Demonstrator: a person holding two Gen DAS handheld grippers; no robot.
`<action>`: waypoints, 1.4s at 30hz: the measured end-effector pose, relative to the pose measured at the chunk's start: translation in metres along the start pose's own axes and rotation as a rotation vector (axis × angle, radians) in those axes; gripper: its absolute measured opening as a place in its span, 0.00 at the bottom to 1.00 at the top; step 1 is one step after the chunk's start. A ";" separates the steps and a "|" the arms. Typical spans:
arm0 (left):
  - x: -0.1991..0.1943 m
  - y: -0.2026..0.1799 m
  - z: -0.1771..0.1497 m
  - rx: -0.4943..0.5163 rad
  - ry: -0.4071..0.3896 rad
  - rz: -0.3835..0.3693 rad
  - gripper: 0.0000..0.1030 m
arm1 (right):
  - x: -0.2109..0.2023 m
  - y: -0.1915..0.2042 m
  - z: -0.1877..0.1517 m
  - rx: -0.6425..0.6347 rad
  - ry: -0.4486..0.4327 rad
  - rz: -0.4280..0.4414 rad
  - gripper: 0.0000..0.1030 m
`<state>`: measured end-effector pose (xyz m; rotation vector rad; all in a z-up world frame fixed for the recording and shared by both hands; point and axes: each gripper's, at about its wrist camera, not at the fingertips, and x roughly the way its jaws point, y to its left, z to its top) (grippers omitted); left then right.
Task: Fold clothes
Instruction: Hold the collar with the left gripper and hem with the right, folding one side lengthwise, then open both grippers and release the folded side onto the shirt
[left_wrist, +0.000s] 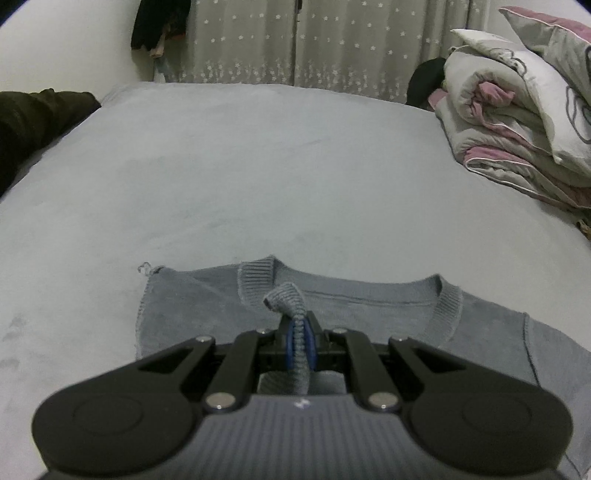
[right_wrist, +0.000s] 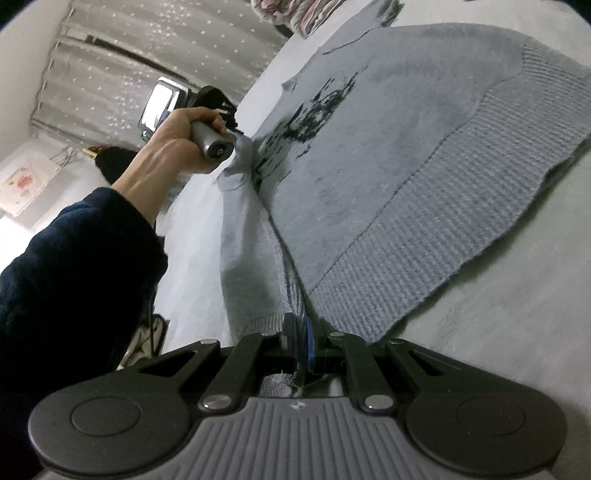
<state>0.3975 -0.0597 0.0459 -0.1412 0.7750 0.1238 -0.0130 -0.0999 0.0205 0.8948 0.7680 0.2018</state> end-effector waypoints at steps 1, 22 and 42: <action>-0.001 0.001 0.001 -0.006 0.006 -0.017 0.08 | -0.001 0.000 0.000 -0.004 -0.007 -0.009 0.08; -0.074 0.101 -0.042 -0.065 0.015 -0.179 0.50 | -0.005 0.033 -0.008 -0.287 -0.026 -0.051 0.12; -0.209 0.138 -0.189 0.133 -0.003 -0.234 0.25 | -0.003 0.067 -0.041 -0.604 -0.016 -0.057 0.14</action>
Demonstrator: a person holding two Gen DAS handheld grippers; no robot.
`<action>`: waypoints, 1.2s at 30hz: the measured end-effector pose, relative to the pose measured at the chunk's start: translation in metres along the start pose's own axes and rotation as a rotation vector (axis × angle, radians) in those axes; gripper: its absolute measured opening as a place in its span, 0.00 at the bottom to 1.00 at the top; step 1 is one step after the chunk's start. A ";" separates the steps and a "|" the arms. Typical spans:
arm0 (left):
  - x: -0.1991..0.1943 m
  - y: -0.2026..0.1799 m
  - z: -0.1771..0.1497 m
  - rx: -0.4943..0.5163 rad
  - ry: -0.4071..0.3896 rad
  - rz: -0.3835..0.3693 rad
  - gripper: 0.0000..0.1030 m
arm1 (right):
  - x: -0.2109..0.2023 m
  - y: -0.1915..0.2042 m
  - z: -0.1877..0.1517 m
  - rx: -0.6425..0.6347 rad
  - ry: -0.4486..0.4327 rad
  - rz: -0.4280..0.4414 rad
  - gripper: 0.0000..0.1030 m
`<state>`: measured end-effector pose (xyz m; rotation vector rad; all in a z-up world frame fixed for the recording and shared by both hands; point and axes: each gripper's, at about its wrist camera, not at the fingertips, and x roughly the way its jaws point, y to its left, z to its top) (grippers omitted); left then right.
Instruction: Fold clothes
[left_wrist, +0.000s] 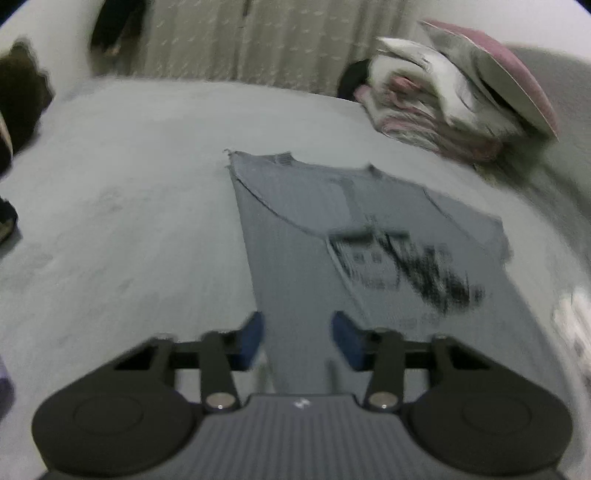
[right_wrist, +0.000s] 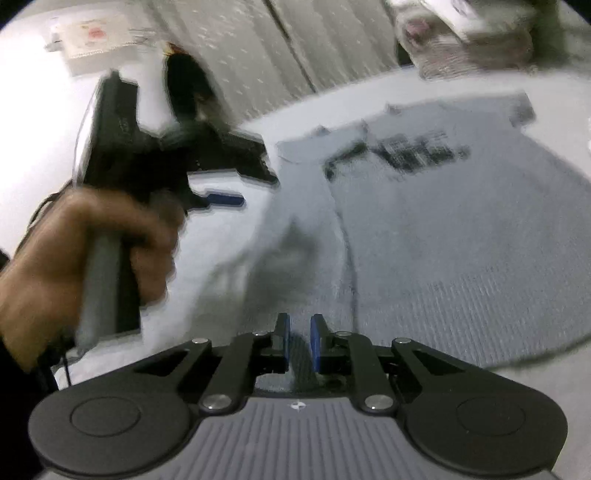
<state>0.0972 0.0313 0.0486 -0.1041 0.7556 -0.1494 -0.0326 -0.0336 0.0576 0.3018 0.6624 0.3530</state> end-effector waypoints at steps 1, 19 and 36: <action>0.000 -0.002 -0.008 0.020 0.012 0.005 0.26 | -0.003 0.004 0.001 -0.024 -0.014 0.015 0.14; -0.044 -0.012 -0.082 0.147 0.021 0.074 0.24 | -0.013 0.019 -0.038 -0.152 0.134 -0.056 0.18; -0.068 -0.014 -0.056 0.030 0.041 -0.012 0.29 | -0.100 -0.116 0.022 0.353 -0.117 -0.200 0.36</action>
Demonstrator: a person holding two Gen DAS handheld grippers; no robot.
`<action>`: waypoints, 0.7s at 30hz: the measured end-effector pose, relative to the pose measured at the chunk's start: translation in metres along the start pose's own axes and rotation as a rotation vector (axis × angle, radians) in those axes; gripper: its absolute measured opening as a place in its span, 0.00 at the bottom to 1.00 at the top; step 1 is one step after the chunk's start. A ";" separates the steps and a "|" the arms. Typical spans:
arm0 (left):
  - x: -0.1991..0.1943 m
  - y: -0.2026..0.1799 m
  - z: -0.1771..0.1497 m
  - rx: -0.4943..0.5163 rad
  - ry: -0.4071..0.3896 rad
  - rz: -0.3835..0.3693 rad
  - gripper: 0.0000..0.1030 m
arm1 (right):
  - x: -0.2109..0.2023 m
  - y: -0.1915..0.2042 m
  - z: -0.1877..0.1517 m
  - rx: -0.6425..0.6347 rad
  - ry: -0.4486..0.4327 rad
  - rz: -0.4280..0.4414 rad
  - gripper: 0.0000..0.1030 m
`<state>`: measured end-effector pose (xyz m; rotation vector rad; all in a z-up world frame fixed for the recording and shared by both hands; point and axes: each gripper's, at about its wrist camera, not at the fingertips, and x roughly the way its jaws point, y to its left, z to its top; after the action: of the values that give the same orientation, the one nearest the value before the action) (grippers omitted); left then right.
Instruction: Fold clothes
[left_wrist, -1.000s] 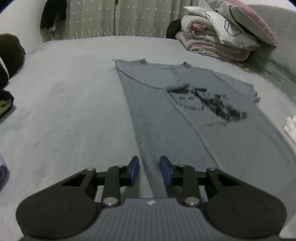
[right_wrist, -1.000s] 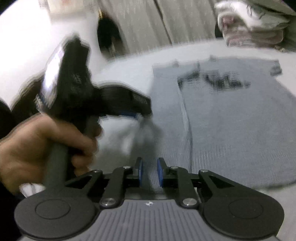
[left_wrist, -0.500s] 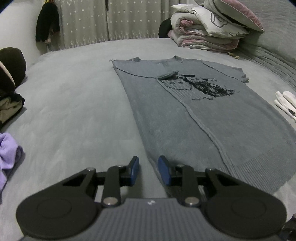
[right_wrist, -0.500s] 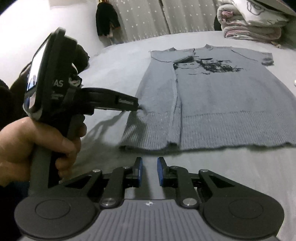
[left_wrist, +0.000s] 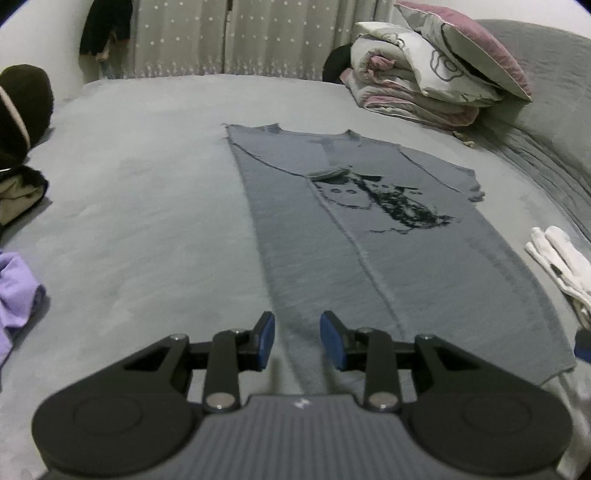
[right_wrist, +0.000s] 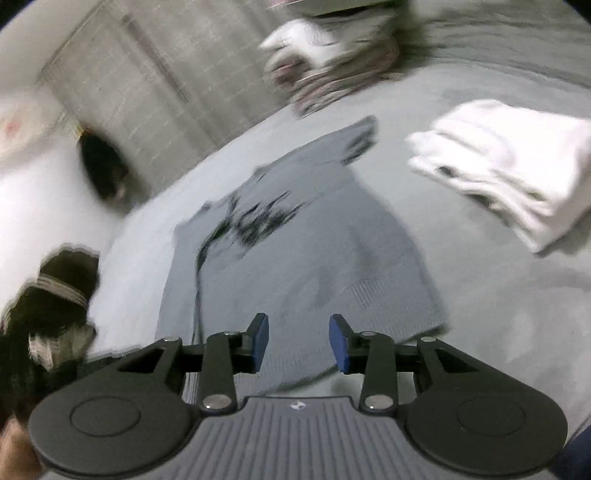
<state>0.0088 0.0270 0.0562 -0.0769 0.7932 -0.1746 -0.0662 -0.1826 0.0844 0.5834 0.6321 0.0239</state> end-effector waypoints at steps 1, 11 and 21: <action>0.001 -0.004 0.002 0.003 0.005 -0.008 0.30 | -0.001 -0.006 0.008 0.037 -0.012 0.004 0.37; 0.042 -0.065 0.082 0.006 0.034 -0.091 0.45 | 0.038 -0.035 0.079 0.088 -0.024 -0.087 0.50; 0.161 -0.253 0.169 0.354 -0.013 -0.052 0.62 | 0.048 -0.057 0.068 0.102 0.052 -0.043 0.50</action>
<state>0.2082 -0.2505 0.0951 0.2353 0.7374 -0.3606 0.0022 -0.2555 0.0723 0.6690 0.6987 -0.0339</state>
